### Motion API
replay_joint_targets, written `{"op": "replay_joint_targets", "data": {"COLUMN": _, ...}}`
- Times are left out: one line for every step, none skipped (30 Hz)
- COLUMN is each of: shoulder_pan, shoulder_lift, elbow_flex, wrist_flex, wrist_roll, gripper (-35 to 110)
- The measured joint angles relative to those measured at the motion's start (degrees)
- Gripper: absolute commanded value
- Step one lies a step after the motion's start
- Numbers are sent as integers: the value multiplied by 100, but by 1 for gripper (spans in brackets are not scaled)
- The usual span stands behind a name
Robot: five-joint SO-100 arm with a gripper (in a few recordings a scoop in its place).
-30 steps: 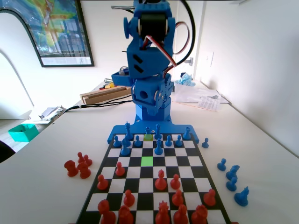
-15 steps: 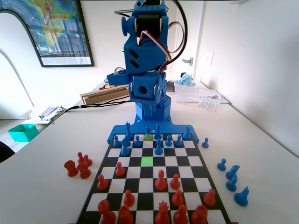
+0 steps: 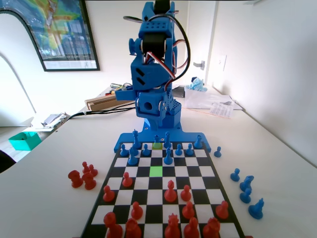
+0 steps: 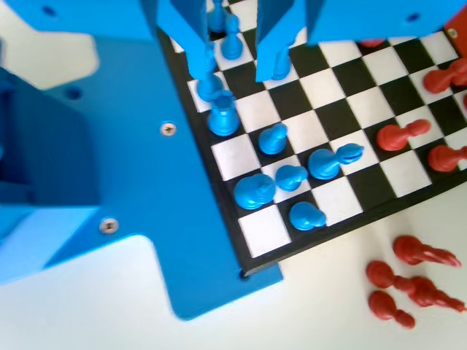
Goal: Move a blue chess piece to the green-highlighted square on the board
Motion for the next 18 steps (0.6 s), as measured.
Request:
{"op": "replay_joint_targets", "data": {"shoulder_pan": 0, "shoulder_lift": 0, "elbow_flex": 9, "wrist_flex": -53, "wrist_roll": 0, "gripper": 13}}
{"op": "replay_joint_targets", "data": {"shoulder_pan": 0, "shoulder_lift": -26, "elbow_flex": 9, "wrist_flex": -79, "wrist_roll": 0, "gripper": 13}}
{"op": "replay_joint_targets", "data": {"shoulder_pan": 0, "shoulder_lift": -62, "elbow_flex": 9, "wrist_flex": -123, "wrist_roll": 0, "gripper": 13}}
{"op": "replay_joint_targets", "data": {"shoulder_pan": 0, "shoulder_lift": -114, "elbow_flex": 9, "wrist_flex": -193, "wrist_roll": 0, "gripper": 13}}
{"op": "replay_joint_targets", "data": {"shoulder_pan": 9, "shoulder_lift": -149, "elbow_flex": 9, "wrist_flex": -272, "wrist_roll": 0, "gripper": 13}}
{"op": "replay_joint_targets", "data": {"shoulder_pan": 9, "shoulder_lift": -211, "elbow_flex": 9, "wrist_flex": -369, "wrist_roll": 0, "gripper": 13}}
{"op": "replay_joint_targets", "data": {"shoulder_pan": 0, "shoulder_lift": -246, "elbow_flex": 62, "wrist_flex": -501, "wrist_roll": 0, "gripper": 13}}
{"op": "replay_joint_targets", "data": {"shoulder_pan": 0, "shoulder_lift": -308, "elbow_flex": 88, "wrist_flex": -545, "wrist_roll": 0, "gripper": 13}}
{"op": "replay_joint_targets", "data": {"shoulder_pan": 0, "shoulder_lift": -343, "elbow_flex": 149, "wrist_flex": -562, "wrist_roll": 0, "gripper": 13}}
{"op": "replay_joint_targets", "data": {"shoulder_pan": 0, "shoulder_lift": -352, "elbow_flex": 193, "wrist_flex": -633, "wrist_roll": 0, "gripper": 13}}
{"op": "replay_joint_targets", "data": {"shoulder_pan": 9, "shoulder_lift": -352, "elbow_flex": 255, "wrist_flex": -738, "wrist_roll": 0, "gripper": 13}}
{"op": "replay_joint_targets", "data": {"shoulder_pan": 9, "shoulder_lift": -352, "elbow_flex": 334, "wrist_flex": -888, "wrist_roll": 0, "gripper": 13}}
{"op": "replay_joint_targets", "data": {"shoulder_pan": 0, "shoulder_lift": -352, "elbow_flex": 378, "wrist_flex": -914, "wrist_roll": 0, "gripper": 13}}
{"op": "replay_joint_targets", "data": {"shoulder_pan": 0, "shoulder_lift": -352, "elbow_flex": 439, "wrist_flex": -949, "wrist_roll": 0, "gripper": 13}}
{"op": "replay_joint_targets", "data": {"shoulder_pan": 0, "shoulder_lift": -352, "elbow_flex": 492, "wrist_flex": -1046, "wrist_roll": 0, "gripper": 13}}
{"op": "replay_joint_targets", "data": {"shoulder_pan": 0, "shoulder_lift": -352, "elbow_flex": 536, "wrist_flex": -1169, "wrist_roll": 0, "gripper": 13}}
{"op": "replay_joint_targets", "data": {"shoulder_pan": 9, "shoulder_lift": -352, "elbow_flex": 615, "wrist_flex": -1248, "wrist_roll": 0, "gripper": 14}}
{"op": "replay_joint_targets", "data": {"shoulder_pan": 0, "shoulder_lift": -352, "elbow_flex": 668, "wrist_flex": -1248, "wrist_roll": 0, "gripper": 14}}
